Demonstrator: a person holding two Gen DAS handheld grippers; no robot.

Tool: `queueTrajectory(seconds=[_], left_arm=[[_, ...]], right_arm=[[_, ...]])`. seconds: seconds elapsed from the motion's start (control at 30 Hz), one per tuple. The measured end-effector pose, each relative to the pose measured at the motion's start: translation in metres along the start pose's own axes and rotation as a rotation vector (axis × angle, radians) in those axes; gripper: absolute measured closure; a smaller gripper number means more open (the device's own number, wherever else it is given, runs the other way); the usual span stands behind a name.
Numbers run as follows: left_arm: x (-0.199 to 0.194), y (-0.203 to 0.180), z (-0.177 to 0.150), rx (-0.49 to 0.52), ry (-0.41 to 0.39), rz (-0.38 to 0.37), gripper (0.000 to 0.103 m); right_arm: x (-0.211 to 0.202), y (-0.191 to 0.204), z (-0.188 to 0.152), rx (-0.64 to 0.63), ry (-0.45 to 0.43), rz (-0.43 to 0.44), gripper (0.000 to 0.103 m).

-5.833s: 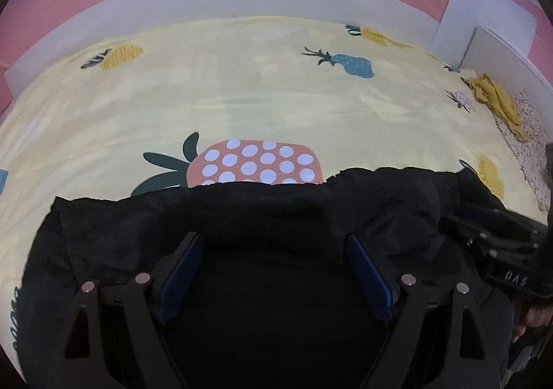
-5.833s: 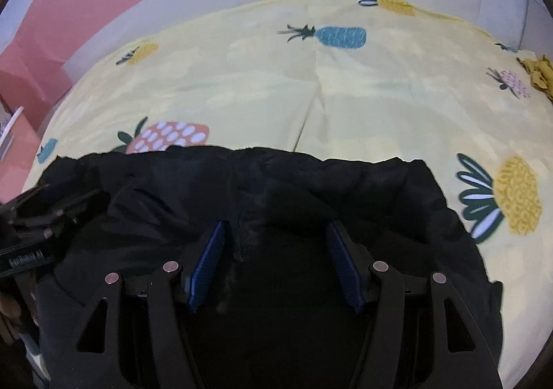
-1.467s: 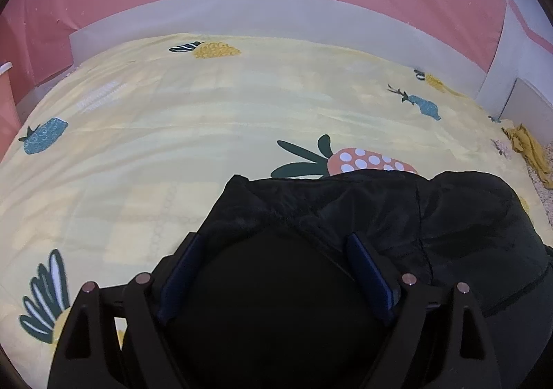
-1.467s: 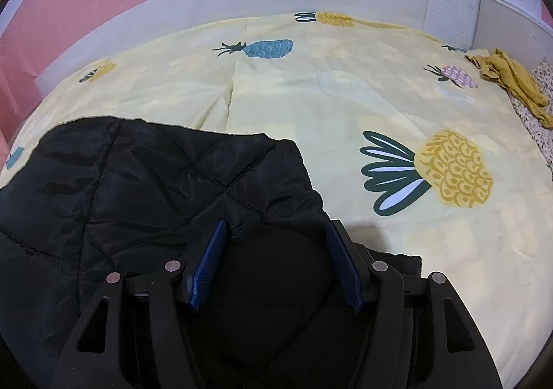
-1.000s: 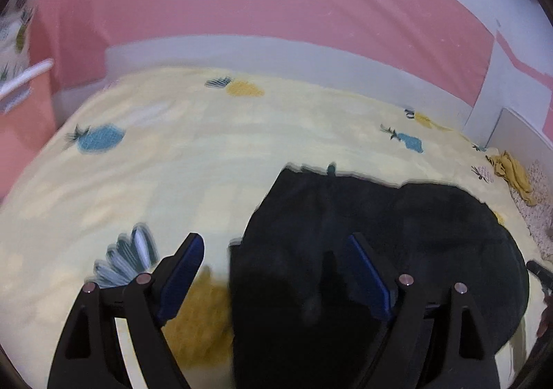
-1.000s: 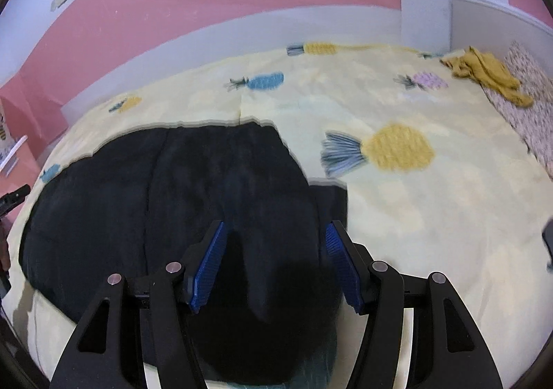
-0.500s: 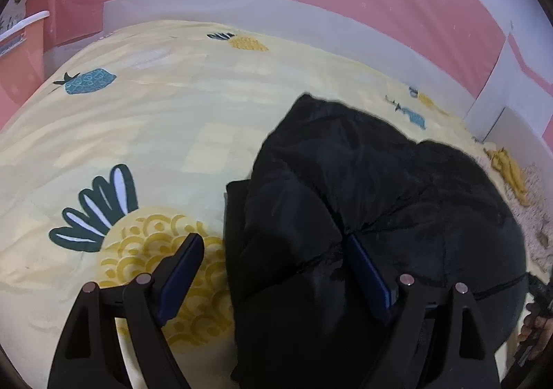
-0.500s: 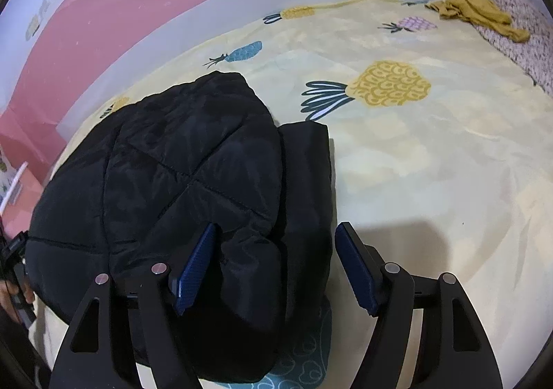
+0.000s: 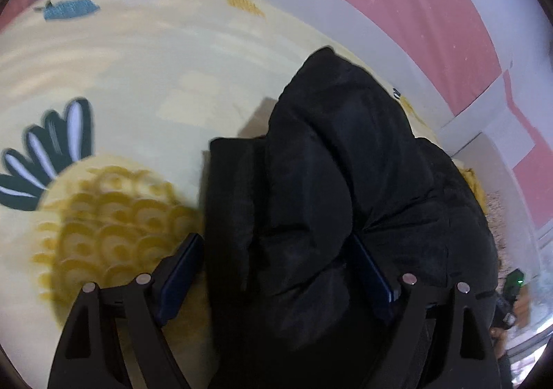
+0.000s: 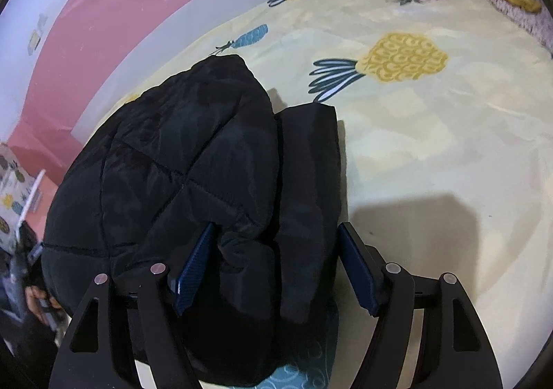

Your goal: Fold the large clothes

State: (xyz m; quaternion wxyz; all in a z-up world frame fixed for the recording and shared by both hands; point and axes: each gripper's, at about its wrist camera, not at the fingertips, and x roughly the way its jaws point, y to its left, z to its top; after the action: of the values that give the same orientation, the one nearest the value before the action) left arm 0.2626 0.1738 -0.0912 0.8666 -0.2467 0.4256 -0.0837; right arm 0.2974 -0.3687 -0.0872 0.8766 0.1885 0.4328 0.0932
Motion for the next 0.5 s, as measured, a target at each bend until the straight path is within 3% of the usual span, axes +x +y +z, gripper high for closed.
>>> queueTrajectory(seconds=[0.33, 0.5], left_arm=[[0.010, -0.003, 0.008, 0.030, 0.029, -0.020, 0.012], [0.001, -0.005, -0.005, 0.045, 0.035, -0.039, 0.014]], right_arm=[[0.024, -0.005, 0.013, 0.034, 0.045, 0.084, 0.030], [0.020, -0.001, 0.007, 0.034, 0.075, 0.107, 0.030]])
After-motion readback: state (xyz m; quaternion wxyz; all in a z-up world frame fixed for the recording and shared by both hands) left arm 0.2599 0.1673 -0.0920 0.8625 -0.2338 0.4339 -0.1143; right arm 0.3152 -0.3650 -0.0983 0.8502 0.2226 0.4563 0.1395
